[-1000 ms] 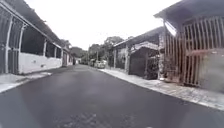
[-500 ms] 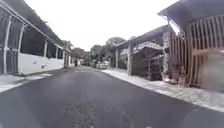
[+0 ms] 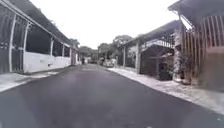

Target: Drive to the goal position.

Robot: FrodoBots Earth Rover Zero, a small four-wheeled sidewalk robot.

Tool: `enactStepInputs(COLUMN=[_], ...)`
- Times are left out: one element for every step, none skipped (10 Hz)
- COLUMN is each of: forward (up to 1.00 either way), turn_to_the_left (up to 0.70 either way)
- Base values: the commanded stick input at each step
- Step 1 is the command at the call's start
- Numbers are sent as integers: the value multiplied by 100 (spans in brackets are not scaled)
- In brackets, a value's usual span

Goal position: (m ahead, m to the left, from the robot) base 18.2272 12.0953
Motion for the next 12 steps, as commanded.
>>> enactStepInputs(forward=[50,50,50,50,50,50,50,50,50,50,50,50], turn_to_the_left=[0,0,0,0,0,0,0,0,0,0,0,0])
